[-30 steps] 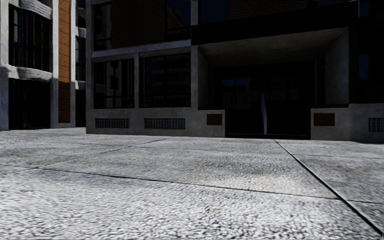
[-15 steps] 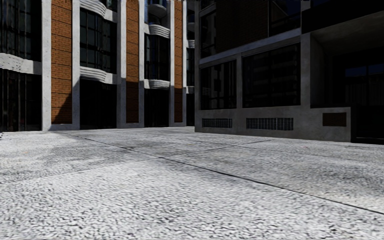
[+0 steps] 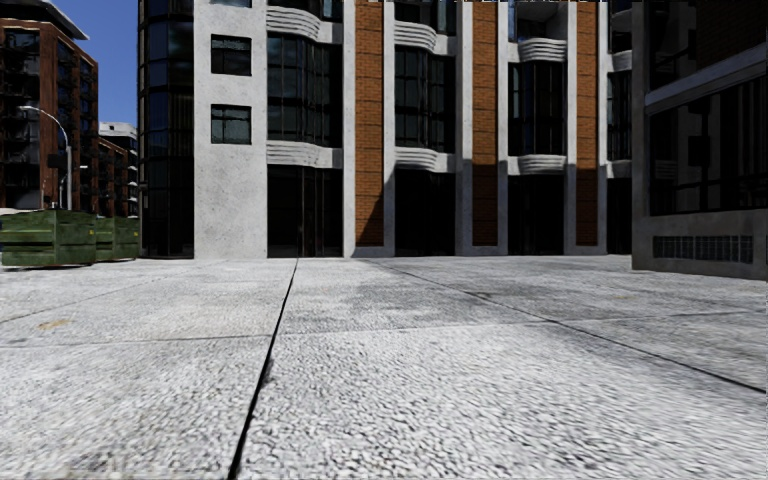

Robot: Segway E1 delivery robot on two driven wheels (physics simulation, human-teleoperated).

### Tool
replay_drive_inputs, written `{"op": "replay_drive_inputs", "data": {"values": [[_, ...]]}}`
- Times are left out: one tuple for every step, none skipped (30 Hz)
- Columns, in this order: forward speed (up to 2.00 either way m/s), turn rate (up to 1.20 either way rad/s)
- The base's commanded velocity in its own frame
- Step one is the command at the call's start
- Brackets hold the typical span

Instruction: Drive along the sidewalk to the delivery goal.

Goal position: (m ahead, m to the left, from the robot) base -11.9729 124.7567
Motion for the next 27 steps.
{"op": "replay_drive_inputs", "data": {"values": [[0.00,1.20],[0.00,1.20],[0.00,1.20],[0.00,1.20],[0.00,1.20],[0.00,1.20],[0.00,1.20],[0.00,1.20],[0.00,1.20],[0.00,1.20],[0.00,1.20],[0.00,1.20],[0.00,1.20],[0.00,1.20],[0.00,1.20],[0.00,1.20],[0.00,1.20],[0.00,1.20],[0.00,1.20],[0.00,1.20],[0.00,1.20],[0.00,1.20],[0.00,1.20],[0.20,0.00],[0.68,0.00],[1.12,0.00],[1.12,0.00]]}}
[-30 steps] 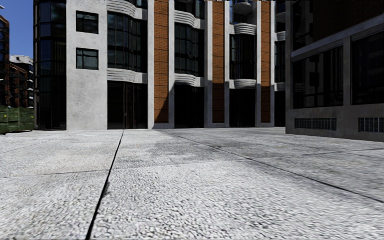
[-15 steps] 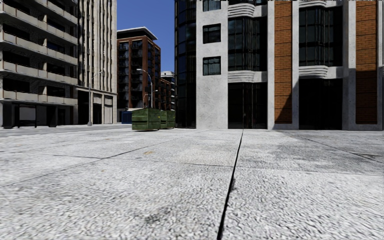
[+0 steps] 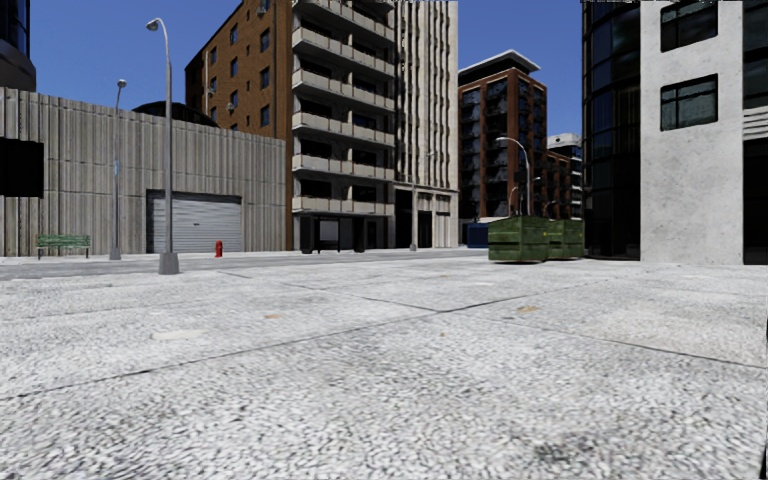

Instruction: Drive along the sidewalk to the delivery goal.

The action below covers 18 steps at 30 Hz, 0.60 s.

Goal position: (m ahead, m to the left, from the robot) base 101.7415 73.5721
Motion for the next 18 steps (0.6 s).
{"op": "replay_drive_inputs", "data": {"values": [[1.59,0.00],[2.00,0.00],[2.00,0.00],[2.00,0.00],[2.00,0.00],[2.00,0.00],[2.00,0.00],[2.00,0.00],[2.00,0.00],[2.00,0.00],[2.00,0.00],[2.00,0.00],[2.00,0.00],[2.00,0.00],[2.00,0.00],[2.00,0.00],[2.00,0.00],[2.00,0.00]]}}
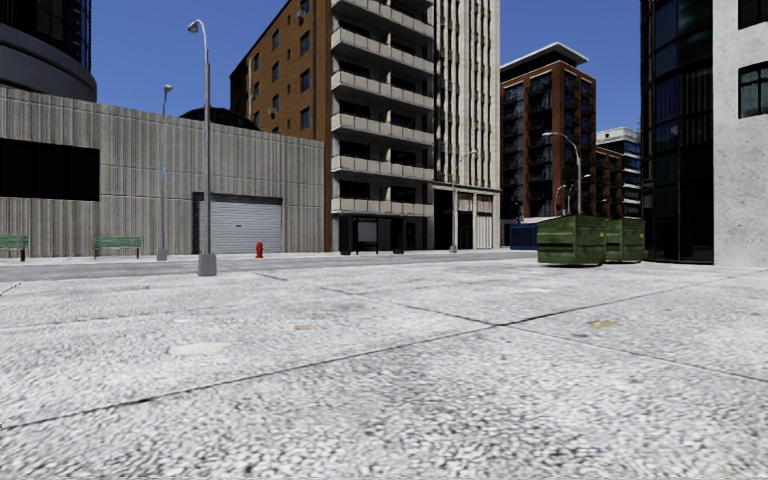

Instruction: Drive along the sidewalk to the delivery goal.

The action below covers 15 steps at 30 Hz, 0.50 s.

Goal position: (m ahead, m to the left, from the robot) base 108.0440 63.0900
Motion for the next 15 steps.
{"op": "replay_drive_inputs", "data": {"values": [[2.00,0.00],[2.00,0.00],[2.00,0.00],[2.00,0.00],[2.00,0.00],[2.00,0.00],[2.00,0.00],[2.00,0.00],[2.00,0.00],[2.00,0.00],[2.00,0.00],[2.00,0.00],[2.00,0.00],[2.00,0.00],[2.00,0.00]]}}
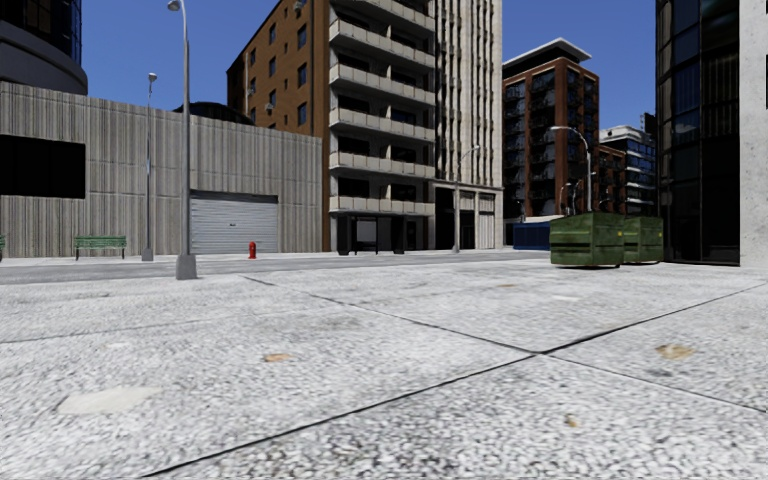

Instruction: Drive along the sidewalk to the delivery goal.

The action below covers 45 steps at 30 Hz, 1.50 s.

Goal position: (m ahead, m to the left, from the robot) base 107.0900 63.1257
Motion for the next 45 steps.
{"op": "replay_drive_inputs", "data": {"values": [[2.00,0.00],[2.00,0.00],[2.00,0.00],[2.00,0.00],[2.00,0.00],[2.00,0.00],[2.00,0.00],[2.00,0.00],[2.00,0.00],[2.00,0.00],[2.00,0.00],[2.00,0.00],[2.00,0.00],[2.00,0.00],[2.00,0.00],[2.00,0.00],[2.00,0.00],[2.00,0.00],[2.00,0.00],[2.00,0.00],[2.00,0.00],[2.00,0.00],[2.00,0.00],[2.00,0.00],[2.00,0.00],[2.00,0.00],[2.00,0.00],[2.00,0.00],[2.00,0.00],[2.00,0.00],[2.00,0.00],[2.00,0.00],[2.00,0.00],[2.00,0.00],[2.00,0.00],[2.00,0.00],[2.00,0.00],[2.00,0.00],[2.00,0.00],[2.00,0.00],[2.00,0.00],[2.00,0.00],[2.00,0.00],[2.00,0.00],[2.00,0.00]]}}
